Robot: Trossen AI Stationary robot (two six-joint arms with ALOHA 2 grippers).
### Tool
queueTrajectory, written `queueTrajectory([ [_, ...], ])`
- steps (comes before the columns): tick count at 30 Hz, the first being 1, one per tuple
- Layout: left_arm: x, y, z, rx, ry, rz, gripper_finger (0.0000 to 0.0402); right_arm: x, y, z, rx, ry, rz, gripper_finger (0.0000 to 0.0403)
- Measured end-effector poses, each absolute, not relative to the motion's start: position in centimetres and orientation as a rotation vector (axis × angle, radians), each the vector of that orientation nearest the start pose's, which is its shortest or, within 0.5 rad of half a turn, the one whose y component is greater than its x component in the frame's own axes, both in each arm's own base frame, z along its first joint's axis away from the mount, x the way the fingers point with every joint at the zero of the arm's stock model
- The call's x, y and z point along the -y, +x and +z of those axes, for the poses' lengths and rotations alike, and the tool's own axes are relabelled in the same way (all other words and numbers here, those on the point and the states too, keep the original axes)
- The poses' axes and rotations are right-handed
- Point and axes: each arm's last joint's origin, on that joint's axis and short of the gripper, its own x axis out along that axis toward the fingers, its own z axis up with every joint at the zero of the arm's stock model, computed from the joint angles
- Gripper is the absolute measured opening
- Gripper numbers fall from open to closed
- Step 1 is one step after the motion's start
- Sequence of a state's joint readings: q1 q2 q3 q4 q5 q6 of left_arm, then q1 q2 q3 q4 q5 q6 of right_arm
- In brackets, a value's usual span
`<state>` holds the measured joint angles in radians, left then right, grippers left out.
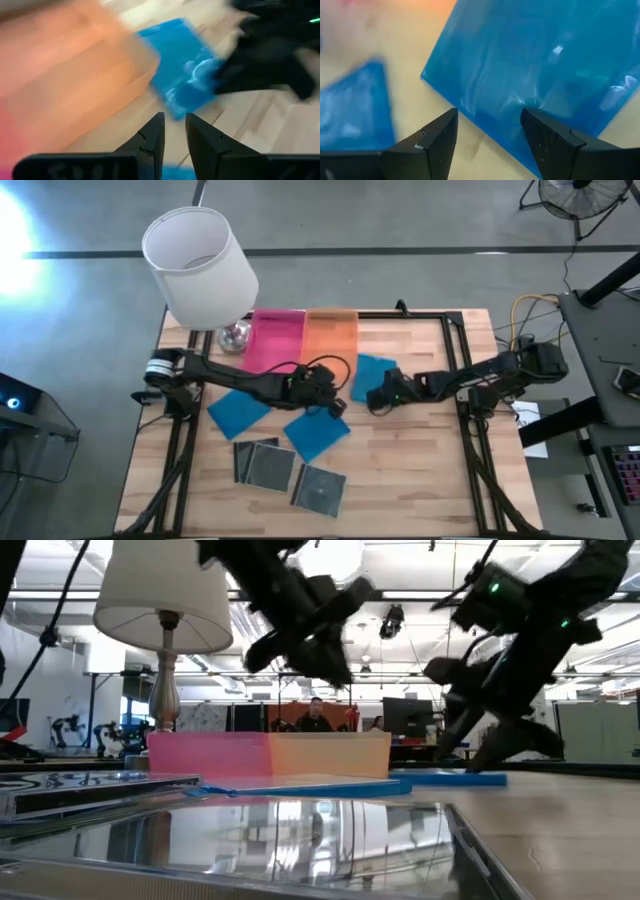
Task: Pick & place jewel cases by type
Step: Put the blue cd case into the orange bin
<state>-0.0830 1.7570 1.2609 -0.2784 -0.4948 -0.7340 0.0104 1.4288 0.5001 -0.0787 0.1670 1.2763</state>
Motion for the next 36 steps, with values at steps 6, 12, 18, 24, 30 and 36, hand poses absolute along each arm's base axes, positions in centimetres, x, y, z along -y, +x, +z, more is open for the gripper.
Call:
queueTrajectory([
  [6, 2.2, 37.5, 22.1, -0.51, -0.576, 0.537, 0.006, -3.0, 22.0, 14.4, -0.927, 1.089, -0.839, 0.0221],
  [12, 2.9, 38.9, 20.6, -0.53, -0.632, 0.279, 0.006, -6.0, 21.9, 17.1, -0.873, 1.12, -0.891, 0.0221],
  [18, 2.3, 41.5, 19.1, -0.568, -0.7, 0.23, 0.006, -8.3, 20.5, 19.9, -0.806, 1.162, -1.1, 0.0221],
  [24, 0.3, 45.6, 18.5, -0.612, -0.81, 0.201, 0.006, -8.8, 19.4, 19.5, -0.827, 1.26, -1.253, 0.0221],
  [30, -2.1, 49.2, 16.6, -0.753, -0.845, 0.311, 0.006, -7.4, 17.1, 17.9, -0.798, 1.298, -1.337, 0.0221],
  [36, -2.6, 50.6, 16.4, -0.83, -0.795, 0.381, 0.006, -5.9, 14.3, 15.1, -0.756, 1.396, -1.302, 0.0221],
])
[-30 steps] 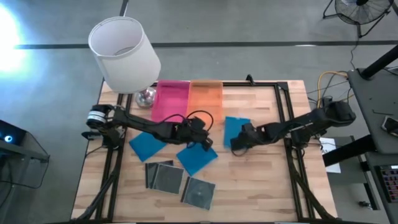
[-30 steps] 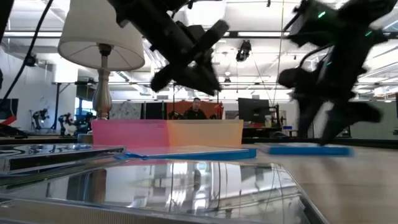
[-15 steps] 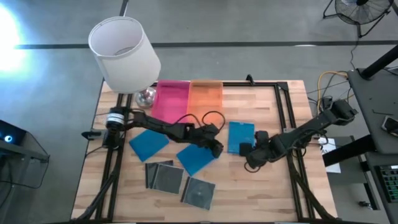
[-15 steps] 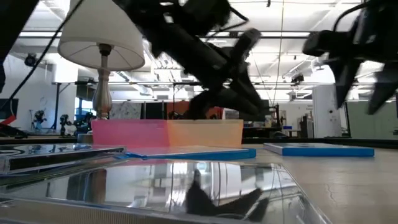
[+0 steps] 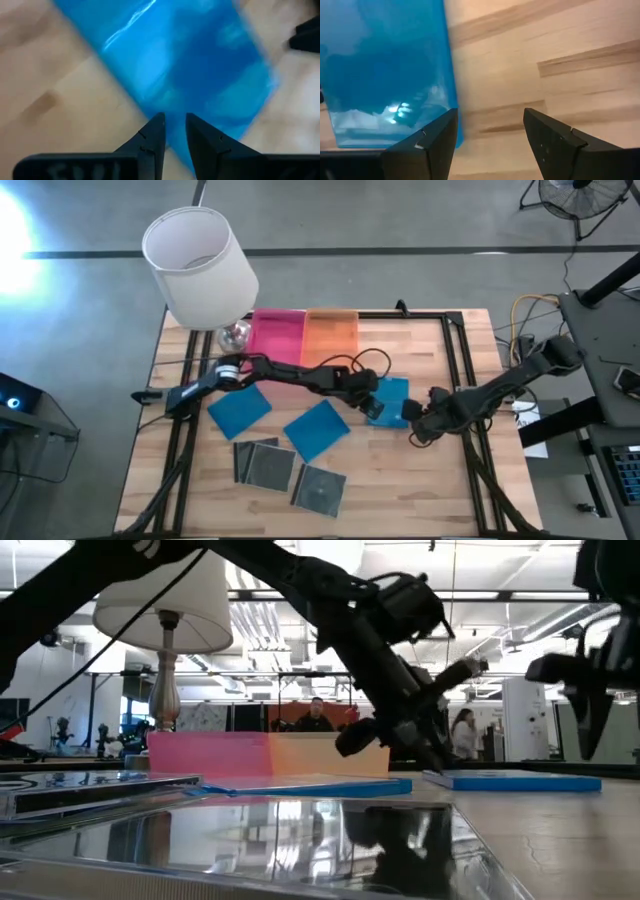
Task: Pick & place jewel cases by type
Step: Put the blue cd case into the orange bin
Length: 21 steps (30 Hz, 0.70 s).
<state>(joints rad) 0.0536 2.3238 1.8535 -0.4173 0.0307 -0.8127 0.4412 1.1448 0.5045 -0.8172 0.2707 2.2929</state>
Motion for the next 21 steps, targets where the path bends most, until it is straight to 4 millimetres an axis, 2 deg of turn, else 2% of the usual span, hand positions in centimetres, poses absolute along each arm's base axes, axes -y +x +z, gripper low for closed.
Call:
queueTrajectory([
  [3, -2.6, 50.3, 16.5, -0.899, -0.752, 0.415, 0.006, -5.5, 13.7, 13.6, -0.697, 1.46, -1.225, 0.0221],
  [7, -2.6, 49.9, 16.6, -0.903, -0.705, 0.472, 0.006, -5.0, 13.1, 12.4, -0.671, 1.476, -1.207, 0.0221],
  [13, -3.0, 49.1, 17.2, -0.945, -0.691, 0.526, 0.006, -4.9, 13.3, 12.9, -0.664, 1.446, -1.156, 0.0221],
  [21, -3.1, 48.5, 19.0, -0.918, -0.701, 0.546, 0.006, -4.6, 13.9, 13.7, -0.588, 1.362, -1.136, 0.0222],
])
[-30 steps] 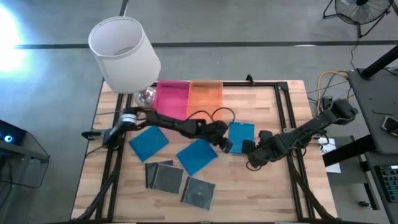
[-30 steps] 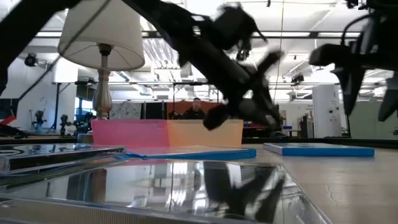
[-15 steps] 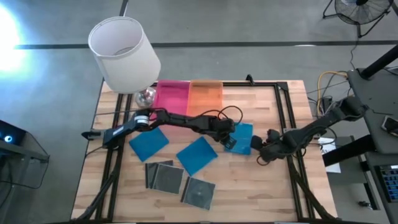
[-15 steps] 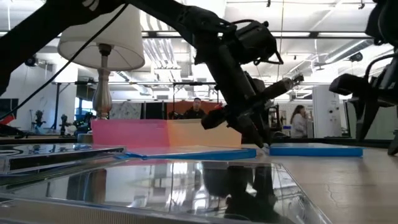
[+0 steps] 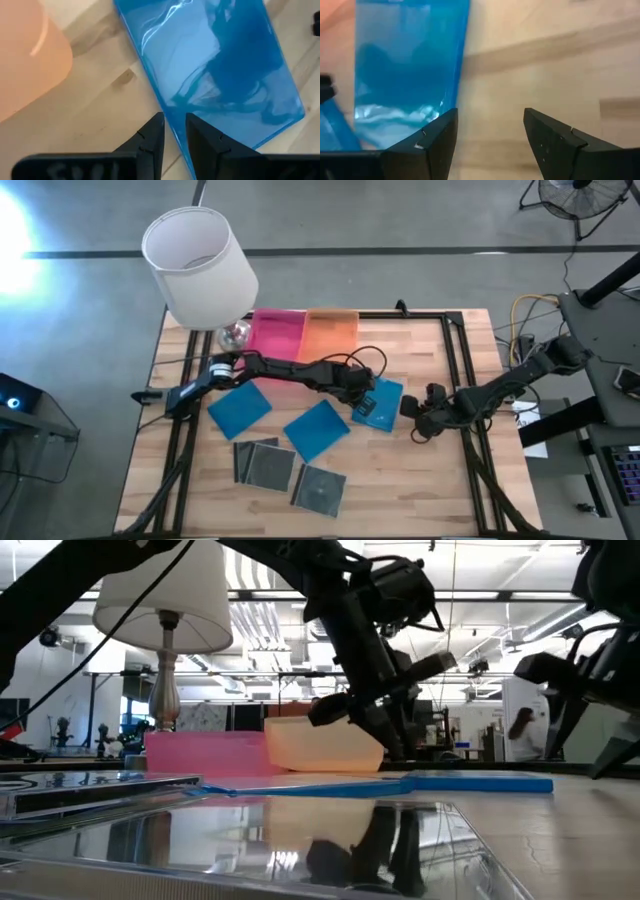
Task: Pick & place jewel cases by type
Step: Put the blue cd case into the orange bin
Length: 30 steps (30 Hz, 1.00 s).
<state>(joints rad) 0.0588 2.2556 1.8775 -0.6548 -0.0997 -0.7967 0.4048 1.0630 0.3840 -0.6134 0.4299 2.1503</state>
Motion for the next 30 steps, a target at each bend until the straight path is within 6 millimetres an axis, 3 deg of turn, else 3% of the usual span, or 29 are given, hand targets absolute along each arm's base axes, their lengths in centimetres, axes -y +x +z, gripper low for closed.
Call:
queueTrajectory([
  [7, -3.3, 48.2, 18.6, -0.928, -0.793, 0.596, 0.006, -4.6, 14.1, 13.7, -0.585, 1.356, -1.112, 0.0222],
  [14, -1.2, 48.3, 19.8, -0.907, -0.714, 0.546, 0.006, -4.6, 14.1, 13.7, -0.588, 1.359, -1.11, 0.0222],
  [20, -1.0, 48.3, 18.9, -0.882, -0.671, 0.558, 0.006, -4.6, 14.2, 13.7, -0.59, 1.358, -1.098, 0.0222],
  [30, -1.1, 48.4, 18.6, -0.891, -0.861, 0.551, 0.0093, -4.8, 14.8, 14.0, -0.575, 1.273, -0.995, 0.0222],
])
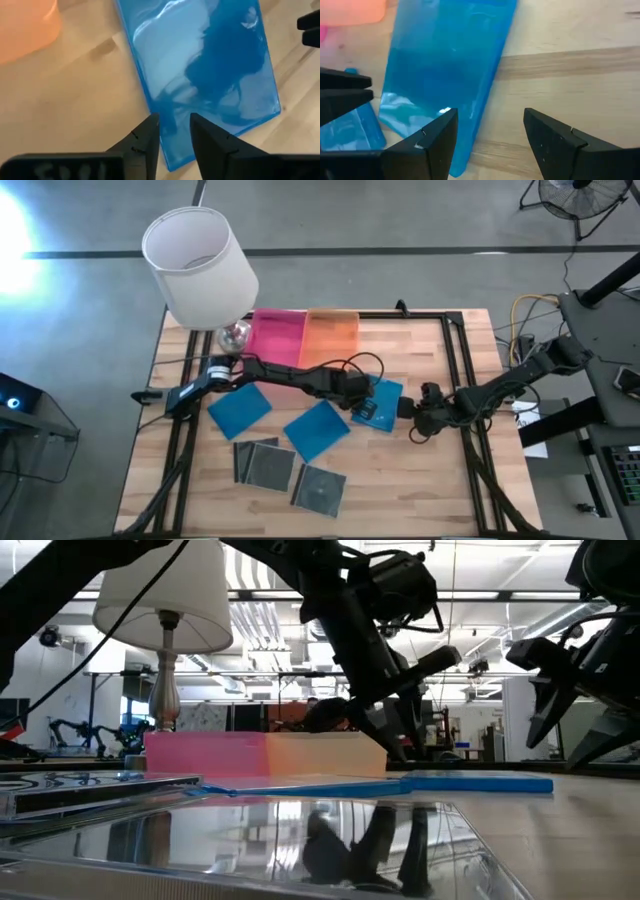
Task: Pick & place jewel cases by type
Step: Put the blue cd case into the orange bin
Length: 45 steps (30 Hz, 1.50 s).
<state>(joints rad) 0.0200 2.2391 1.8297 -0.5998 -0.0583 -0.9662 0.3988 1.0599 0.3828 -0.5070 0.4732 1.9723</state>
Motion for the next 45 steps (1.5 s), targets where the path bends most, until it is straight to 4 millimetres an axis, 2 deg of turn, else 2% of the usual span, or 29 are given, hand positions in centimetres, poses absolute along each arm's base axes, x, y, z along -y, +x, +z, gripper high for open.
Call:
queueTrajectory([
  [7, -1.3, 47.6, 18.2, -0.952, -0.92, 0.65, 0.0133, -4.9, 14.9, 14.3, -0.582, 1.257, -0.945, 0.0222],
  [10, -1.5, 47.8, 18.1, -0.916, -0.967, 0.663, 0.0141, -4.9, 14.9, 14.4, -0.573, 1.277, -0.946, 0.0222],
  [15, -1.7, 48.7, 17.8, -0.826, -0.981, 0.605, 0.0142, -4.7, 14.5, 13.4, -0.549, 1.342, -1.007, 0.0222],
  [21, -1.7, 48.1, 16.2, -0.862, -0.981, 0.622, 0.0142, -4.6, 14.6, 11.4, -0.509, 1.432, -0.962, 0.0221],
  [26, -1.4, 48.1, 15.1, -0.838, -1.058, 0.539, 0.0142, -4.7, 15.1, 10.5, -0.508, 1.462, -1.0, 0.0221],
  [39, -0.3, 48.2, 14.5, -0.824, -1.021, 0.44, 0.0142, -4.5, 16.3, 10.2, -0.558, 1.441, -1.034, 0.0221],
  [45, 0.2, 48.2, 14.4, -0.836, -0.979, 0.415, 0.0142, -4.7, 16.8, 11.0, -0.562, 1.396, -0.912, 0.0221],
])
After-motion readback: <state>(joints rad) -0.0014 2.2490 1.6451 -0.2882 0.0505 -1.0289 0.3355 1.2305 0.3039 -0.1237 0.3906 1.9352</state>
